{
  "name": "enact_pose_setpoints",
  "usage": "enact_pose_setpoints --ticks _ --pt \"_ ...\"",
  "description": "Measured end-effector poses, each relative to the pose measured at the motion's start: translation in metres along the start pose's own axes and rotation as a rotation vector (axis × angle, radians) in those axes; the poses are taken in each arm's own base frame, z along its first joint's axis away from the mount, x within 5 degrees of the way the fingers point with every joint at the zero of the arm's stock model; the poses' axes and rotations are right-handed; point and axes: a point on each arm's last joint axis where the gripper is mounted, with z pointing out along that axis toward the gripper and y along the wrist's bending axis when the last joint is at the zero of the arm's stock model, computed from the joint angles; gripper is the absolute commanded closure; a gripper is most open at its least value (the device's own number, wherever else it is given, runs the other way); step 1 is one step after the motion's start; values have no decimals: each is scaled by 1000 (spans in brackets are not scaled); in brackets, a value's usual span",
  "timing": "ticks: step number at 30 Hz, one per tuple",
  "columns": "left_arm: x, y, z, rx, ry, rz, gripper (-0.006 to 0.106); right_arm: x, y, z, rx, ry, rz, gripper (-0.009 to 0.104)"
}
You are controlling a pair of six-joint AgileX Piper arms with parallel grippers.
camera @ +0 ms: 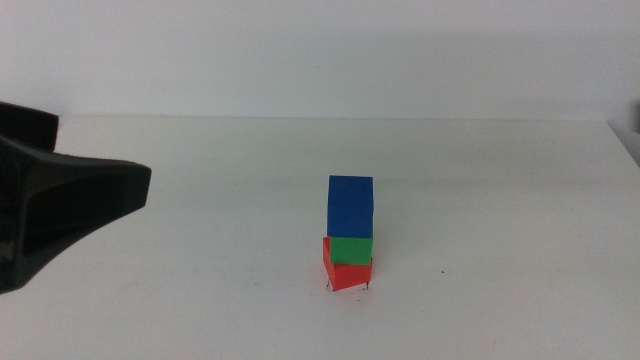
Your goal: Stack red cubes first, then green, then blue cubes in a specific spot.
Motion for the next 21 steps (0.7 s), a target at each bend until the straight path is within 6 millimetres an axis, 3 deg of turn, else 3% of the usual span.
enact_pose_setpoints --ticks 3,7,21 --pt "0 0 0 0 0 0 7 21 -18 -13 -7 -76 4 2" --pt "0 0 0 0 0 0 7 34 -20 -13 -58 -152 10 2" --pt "0 1 0 -10 -2 7 7 35 -19 -13 -72 -183 5 2"
